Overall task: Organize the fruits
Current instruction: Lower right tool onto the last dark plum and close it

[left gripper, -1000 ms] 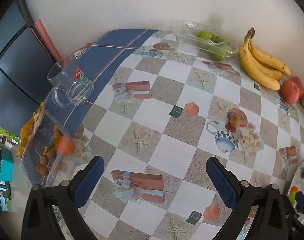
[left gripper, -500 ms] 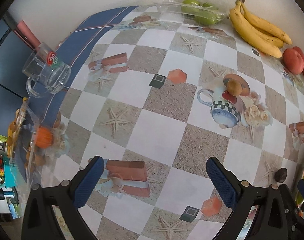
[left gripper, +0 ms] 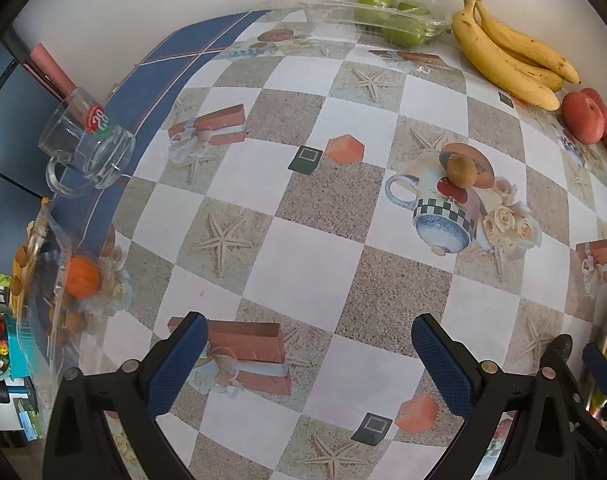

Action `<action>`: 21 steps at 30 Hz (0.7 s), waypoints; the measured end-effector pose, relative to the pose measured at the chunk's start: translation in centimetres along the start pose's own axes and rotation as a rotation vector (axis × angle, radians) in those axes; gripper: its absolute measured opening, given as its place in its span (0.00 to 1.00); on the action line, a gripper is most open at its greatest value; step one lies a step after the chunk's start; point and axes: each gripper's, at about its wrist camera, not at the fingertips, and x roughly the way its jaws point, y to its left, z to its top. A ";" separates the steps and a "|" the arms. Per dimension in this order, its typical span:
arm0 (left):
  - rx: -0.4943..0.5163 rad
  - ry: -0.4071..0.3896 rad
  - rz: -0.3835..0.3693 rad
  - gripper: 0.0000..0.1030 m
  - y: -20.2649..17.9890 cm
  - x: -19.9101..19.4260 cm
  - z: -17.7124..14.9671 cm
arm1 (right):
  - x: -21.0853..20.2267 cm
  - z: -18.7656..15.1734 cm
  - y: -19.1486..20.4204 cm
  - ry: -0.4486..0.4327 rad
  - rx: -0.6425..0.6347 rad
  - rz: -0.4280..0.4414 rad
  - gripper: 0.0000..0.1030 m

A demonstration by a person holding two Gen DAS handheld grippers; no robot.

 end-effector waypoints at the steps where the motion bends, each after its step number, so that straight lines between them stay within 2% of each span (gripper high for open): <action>1: 0.001 0.000 0.000 1.00 0.0 0.0 0.0 | 0.1 0.0 0.1 0.003 -0.004 -0.003 0.74; 10: 0.003 0.008 -0.001 1.00 -0.1 0.3 -0.1 | 0.4 0.1 0.1 0.000 -0.015 -0.009 0.72; 16: 0.005 0.002 -0.003 1.00 -0.1 0.2 -0.1 | 0.2 0.2 -0.4 -0.006 -0.004 -0.025 0.62; 19: 0.006 0.002 -0.002 1.00 -0.2 0.2 -0.1 | 0.1 0.1 -0.6 -0.001 -0.005 -0.035 0.52; 21: 0.007 0.001 -0.001 1.00 -0.2 0.1 -0.1 | 0.1 0.0 -0.6 0.004 -0.007 -0.028 0.51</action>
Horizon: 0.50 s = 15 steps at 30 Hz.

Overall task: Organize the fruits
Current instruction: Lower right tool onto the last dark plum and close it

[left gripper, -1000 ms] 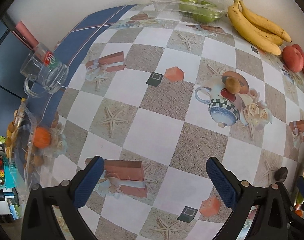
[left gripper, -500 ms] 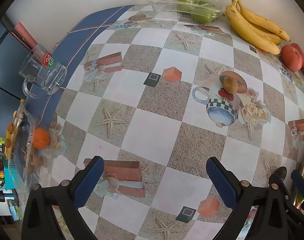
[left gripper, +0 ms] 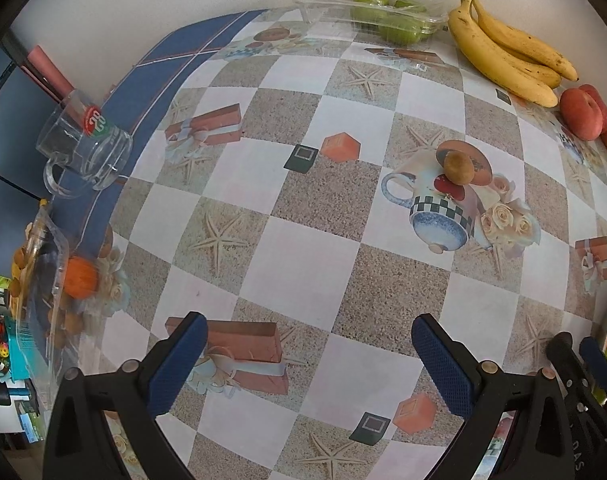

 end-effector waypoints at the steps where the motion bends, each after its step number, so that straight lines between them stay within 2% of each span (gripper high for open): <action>1: 0.001 0.000 0.000 1.00 0.0 0.0 0.0 | 0.0 0.0 0.0 0.001 0.000 0.005 0.48; 11: 0.004 -0.002 0.000 1.00 0.0 -0.1 -0.1 | -0.2 0.0 0.2 -0.002 -0.016 0.008 0.29; 15: 0.004 -0.001 0.000 1.00 0.0 -0.1 0.0 | -0.2 0.0 0.2 0.000 -0.014 0.023 0.25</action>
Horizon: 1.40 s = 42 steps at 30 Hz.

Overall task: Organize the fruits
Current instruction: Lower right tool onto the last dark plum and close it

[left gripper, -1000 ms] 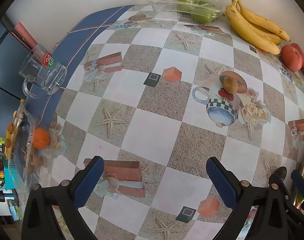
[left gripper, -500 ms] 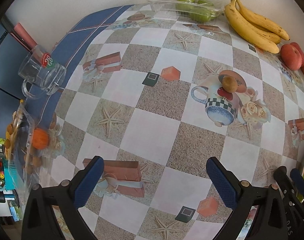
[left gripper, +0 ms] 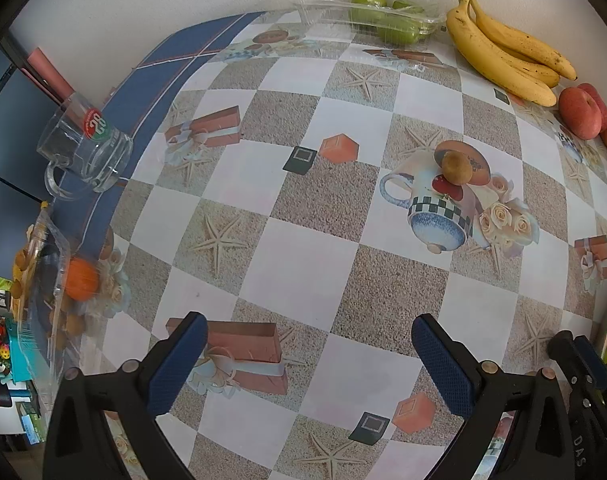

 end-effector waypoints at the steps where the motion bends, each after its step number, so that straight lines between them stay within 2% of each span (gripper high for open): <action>1: 0.000 0.000 0.000 1.00 0.0 0.0 0.0 | 0.0 0.0 0.0 0.000 0.001 0.004 0.24; 12: 0.000 -0.004 -0.001 1.00 -0.1 -0.3 0.0 | -0.4 0.2 -0.2 -0.011 0.015 0.024 0.21; 13: 0.001 -0.004 -0.001 1.00 -0.1 -0.3 0.0 | -0.6 0.2 -0.5 -0.013 0.029 0.033 0.24; 16: -0.001 -0.003 -0.005 1.00 0.0 -0.4 0.1 | -0.8 0.4 -1.0 -0.021 0.060 0.058 0.45; 17: -0.001 -0.003 -0.006 1.00 0.0 -0.4 0.1 | -0.8 0.4 -1.0 -0.022 0.063 0.062 0.45; 21: -0.003 -0.002 -0.009 1.00 0.0 -0.4 0.1 | -0.4 0.4 -0.6 -0.012 0.050 0.055 0.45; 30: 0.003 0.000 -0.007 1.00 -0.2 -0.2 0.1 | 0.9 0.1 0.8 0.016 -0.039 -0.038 0.45; 34: 0.005 -0.001 -0.003 1.00 -0.2 -0.2 0.0 | 1.0 0.0 0.9 0.021 -0.056 -0.049 0.31; 37: 0.006 -0.001 0.002 1.00 -0.2 -0.1 0.0 | 1.0 0.0 0.7 0.021 -0.050 -0.035 0.27; 42: 0.006 0.009 0.006 1.00 -0.2 0.3 -0.1 | 0.9 -0.1 0.7 0.022 -0.037 -0.021 0.25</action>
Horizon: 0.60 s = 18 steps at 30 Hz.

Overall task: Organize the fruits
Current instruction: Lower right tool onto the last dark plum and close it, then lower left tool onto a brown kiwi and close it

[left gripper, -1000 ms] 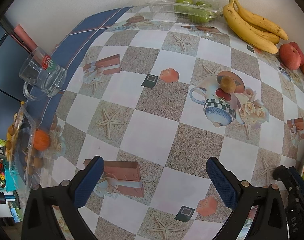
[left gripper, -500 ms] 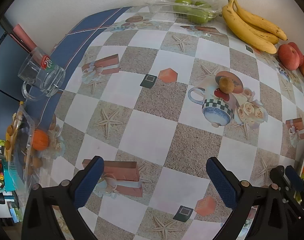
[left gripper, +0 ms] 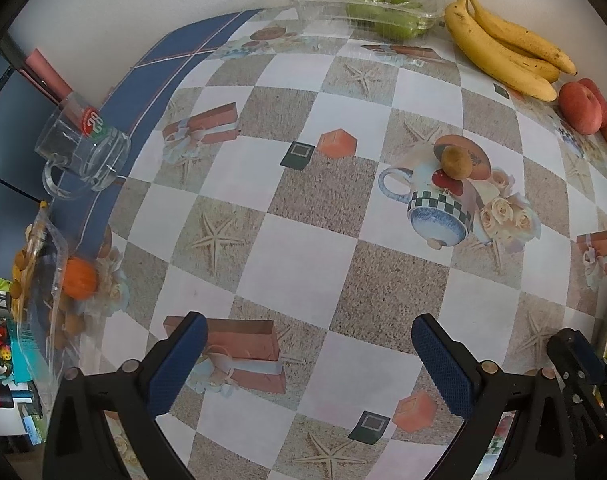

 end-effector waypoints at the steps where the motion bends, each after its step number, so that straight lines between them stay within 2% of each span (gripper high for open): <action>1: 0.000 0.001 0.001 1.00 0.0 0.1 0.0 | -0.1 0.0 -0.1 0.000 0.004 0.006 0.25; 10: -0.022 -0.005 -0.048 0.99 -0.4 -0.1 0.2 | -2.3 0.6 -1.3 -0.054 0.066 0.072 0.25; 13: -0.032 -0.006 -0.119 0.98 -0.8 -0.2 0.8 | -2.6 0.7 -1.8 -0.062 0.080 0.079 0.25; 15: -0.038 -0.012 -0.179 0.93 -1.2 -0.2 1.6 | -2.7 0.9 -2.2 -0.065 0.084 0.081 0.25; 18: -0.034 -0.022 -0.230 0.85 -1.7 -0.1 3.1 | -2.9 1.2 -2.7 -0.074 0.094 0.092 0.25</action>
